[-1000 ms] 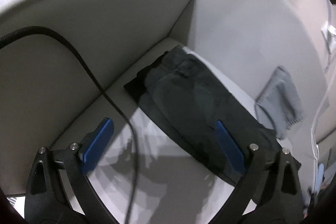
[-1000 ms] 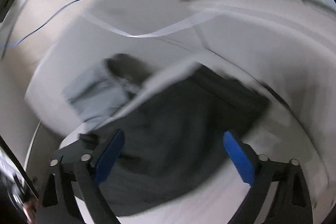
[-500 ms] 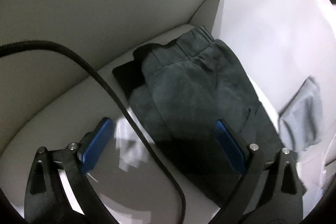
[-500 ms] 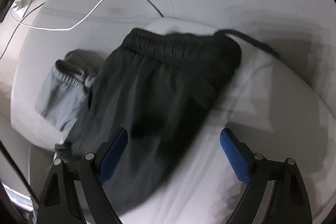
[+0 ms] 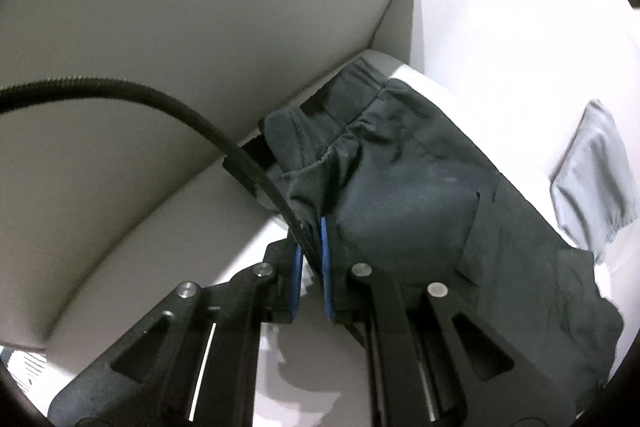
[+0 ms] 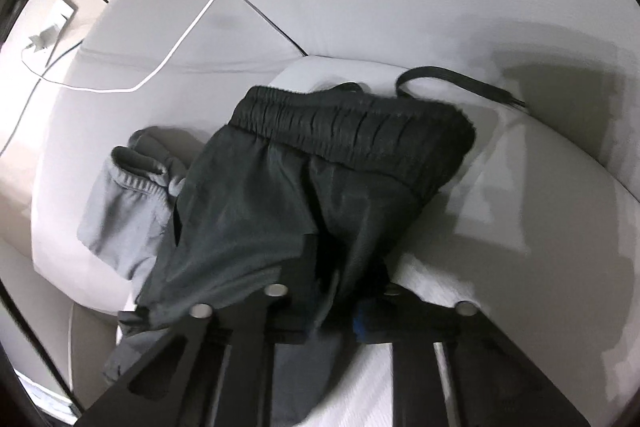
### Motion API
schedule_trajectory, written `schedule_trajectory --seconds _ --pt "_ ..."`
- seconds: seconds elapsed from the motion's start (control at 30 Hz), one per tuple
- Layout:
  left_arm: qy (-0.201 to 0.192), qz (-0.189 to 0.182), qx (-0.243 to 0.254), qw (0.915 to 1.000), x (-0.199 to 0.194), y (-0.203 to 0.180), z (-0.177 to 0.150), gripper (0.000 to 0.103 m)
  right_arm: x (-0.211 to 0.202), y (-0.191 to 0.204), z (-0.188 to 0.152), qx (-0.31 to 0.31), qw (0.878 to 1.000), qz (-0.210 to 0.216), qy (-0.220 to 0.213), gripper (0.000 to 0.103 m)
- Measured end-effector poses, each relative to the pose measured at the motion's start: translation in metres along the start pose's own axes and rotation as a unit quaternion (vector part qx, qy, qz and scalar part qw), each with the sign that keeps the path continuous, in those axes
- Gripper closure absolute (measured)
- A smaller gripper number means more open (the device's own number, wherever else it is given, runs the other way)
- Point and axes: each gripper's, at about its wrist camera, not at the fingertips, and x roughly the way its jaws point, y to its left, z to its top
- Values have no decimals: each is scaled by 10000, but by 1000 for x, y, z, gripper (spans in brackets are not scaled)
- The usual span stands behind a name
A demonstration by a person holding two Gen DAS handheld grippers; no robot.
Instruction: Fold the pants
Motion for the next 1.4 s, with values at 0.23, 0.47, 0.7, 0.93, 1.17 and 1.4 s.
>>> schedule_trajectory --seconds 0.23,0.47,0.7,0.93,1.17,1.4 --pt "161 276 4 9995 -12 23 -27 90 -15 -17 -9 24 9999 -49 150 98" --pt "-1581 128 536 9859 -108 3 -29 22 -70 33 -7 -1765 9828 -202 -503 46" --pt "-1216 -2254 4102 8753 -125 -156 -16 22 -90 171 3 -4803 8679 1104 -620 0" --pt "267 -2398 6121 7530 -49 -276 -30 36 6 272 -39 -7038 6908 1496 713 4" --pt "1387 -1935 6549 7173 63 -322 -47 39 100 283 -90 -8225 5419 1068 1357 14" --pt "1625 -2169 6423 7169 94 -302 -38 91 149 278 -89 -7998 5530 1189 2009 60"
